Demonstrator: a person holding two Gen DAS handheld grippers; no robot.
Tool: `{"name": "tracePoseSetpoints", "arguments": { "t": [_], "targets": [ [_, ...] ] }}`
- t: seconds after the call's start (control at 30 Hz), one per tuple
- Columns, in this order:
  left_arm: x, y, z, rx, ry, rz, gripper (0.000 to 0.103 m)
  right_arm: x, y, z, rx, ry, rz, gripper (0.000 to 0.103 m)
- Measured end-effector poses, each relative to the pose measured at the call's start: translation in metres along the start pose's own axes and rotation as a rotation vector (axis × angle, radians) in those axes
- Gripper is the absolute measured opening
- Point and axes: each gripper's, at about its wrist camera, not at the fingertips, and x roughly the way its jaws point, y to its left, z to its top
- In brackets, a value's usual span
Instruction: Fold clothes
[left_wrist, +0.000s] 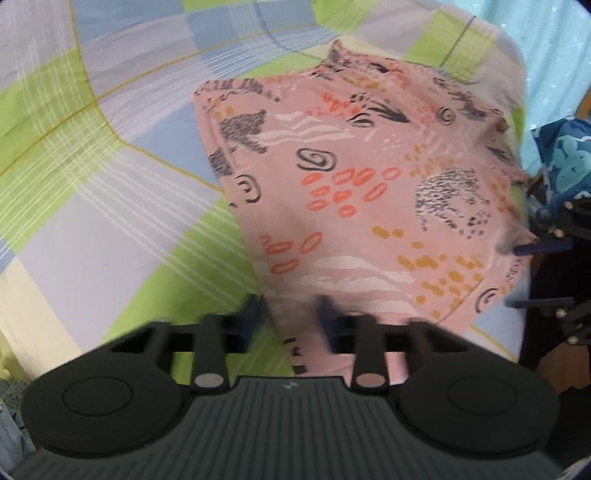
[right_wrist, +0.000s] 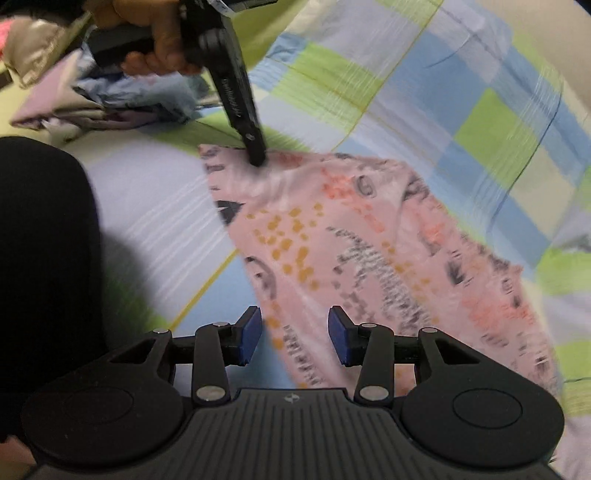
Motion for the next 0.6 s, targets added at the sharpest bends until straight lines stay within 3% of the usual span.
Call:
{"name": "tracePoseSetpoints", "arguments": {
  "t": [0.13,0.2,0.27,0.3,0.4,0.5,0.6],
  "targets": [
    [-0.007,-0.004,-0.001,0.073,0.002,0.044,0.000,0.014,-0.003,0.002,0.011,0.034,0.011,0.038],
    [-0.010,0.001,-0.003,0.064,0.011,0.067,0.000,0.017,-0.007,0.011,0.076,0.036,0.077,0.011],
    [-0.013,0.005,-0.004,0.040,0.013,0.075,0.000,0.011,-0.007,0.015,0.103,0.016,0.108,0.012],
    [-0.013,0.005,-0.004,0.034,0.016,0.077,0.000,0.007,-0.007,0.017,0.115,0.004,0.122,0.019],
    [-0.017,0.003,-0.004,0.032,0.021,0.105,0.004,-0.013,-0.024,0.007,0.139,-0.020,0.053,0.027],
    [-0.030,-0.002,-0.004,0.038,-0.012,0.136,0.008,-0.032,-0.049,-0.023,0.096,0.046,-0.093,0.032],
    [-0.043,-0.013,-0.001,0.062,-0.058,0.156,0.009,-0.038,-0.077,-0.065,0.033,0.177,-0.205,0.032]
  ]
}}
